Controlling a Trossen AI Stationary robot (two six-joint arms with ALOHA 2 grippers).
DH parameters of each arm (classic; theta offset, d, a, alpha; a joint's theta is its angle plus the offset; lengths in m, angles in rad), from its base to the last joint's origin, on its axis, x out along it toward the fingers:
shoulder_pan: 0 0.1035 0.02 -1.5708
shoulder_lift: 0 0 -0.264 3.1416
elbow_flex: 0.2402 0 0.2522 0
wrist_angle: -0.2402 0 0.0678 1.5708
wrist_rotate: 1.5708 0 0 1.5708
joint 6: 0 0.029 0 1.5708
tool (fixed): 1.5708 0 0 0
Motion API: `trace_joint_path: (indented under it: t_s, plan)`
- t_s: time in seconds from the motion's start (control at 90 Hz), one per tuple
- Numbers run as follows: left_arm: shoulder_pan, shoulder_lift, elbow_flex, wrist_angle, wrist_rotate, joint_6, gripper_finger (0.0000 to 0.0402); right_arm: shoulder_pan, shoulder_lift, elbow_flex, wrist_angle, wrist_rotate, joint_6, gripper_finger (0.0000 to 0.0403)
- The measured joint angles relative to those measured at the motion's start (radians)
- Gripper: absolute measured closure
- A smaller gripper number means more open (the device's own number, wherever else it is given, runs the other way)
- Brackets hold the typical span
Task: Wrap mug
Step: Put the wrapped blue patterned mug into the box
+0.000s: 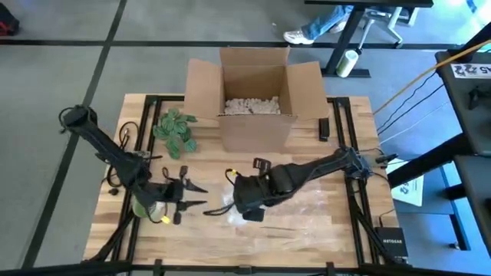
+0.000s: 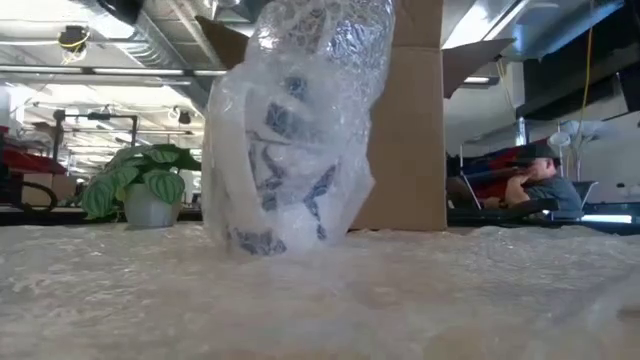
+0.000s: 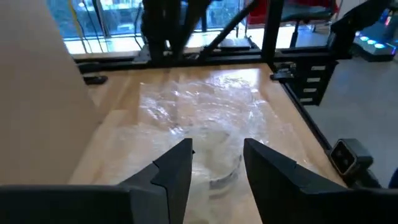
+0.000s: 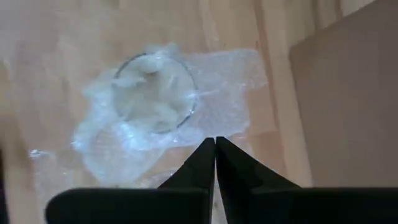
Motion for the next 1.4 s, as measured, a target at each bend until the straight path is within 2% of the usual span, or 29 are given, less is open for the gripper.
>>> trace_joint_path:
  t_s: [0.244, 0.422, 0.567, 0.722, 0.822, 1.011, 1.089, 1.178, 1.222, 1.289, 1.4]
  plan:
    - [-0.083, -0.145, 0.000, -0.191, -0.084, -0.065, 0.0273, 0.095, -0.041, -0.031, -0.030, 0.128, 0.102, 0.0403]
    - [-0.114, -0.167, -0.072, -0.192, -0.103, -0.147, 0.0273, 0.176, -0.045, -0.139, 0.078, 0.156, 0.227, 0.0403]
    - [-0.124, -0.167, -0.176, -0.058, -0.104, -0.195, 0.0273, 0.263, -0.045, -0.278, 0.222, 0.188, 0.382, 0.0403]
    - [-0.126, -0.167, -0.280, 0.118, -0.090, -0.195, 0.0273, 0.390, -0.045, -0.429, 0.324, 0.292, 0.684, 0.0403]
    - [-0.125, -0.167, -0.330, 0.210, -0.068, -0.191, 0.0273, 0.473, -0.044, -0.535, 0.420, 0.402, 0.863, 0.0403]
    - [-0.125, -0.167, -0.351, 0.269, -0.048, -0.169, 0.0273, 0.566, -0.068, -0.759, 0.468, 0.486, 1.172, 0.0403]
    - [-0.124, -0.167, -0.351, 0.284, -0.030, -0.153, 0.0273, 0.594, -0.121, -0.883, 0.566, 0.601, 1.245, 0.0403]
    - [-0.123, -0.167, -0.351, 0.306, -0.022, -0.129, 0.0273, 0.612, -0.195, -1.042, 0.743, 0.768, 1.254, 0.0403]
    - [-0.123, -0.167, -0.351, 0.313, -0.022, -0.112, 0.0273, 0.612, -0.239, -1.114, 0.821, 0.801, 1.234, 0.0403]
    - [-0.118, -0.167, -0.351, 0.313, -0.022, -0.094, 0.0273, 0.595, -0.312, -1.203, 0.909, 0.788, 1.158, 0.0403]
    - [-0.073, -0.167, -0.351, 0.304, -0.005, -0.091, 0.0273, 0.529, -0.440, -1.331, 1.055, 0.682, 0.952, 0.0403]
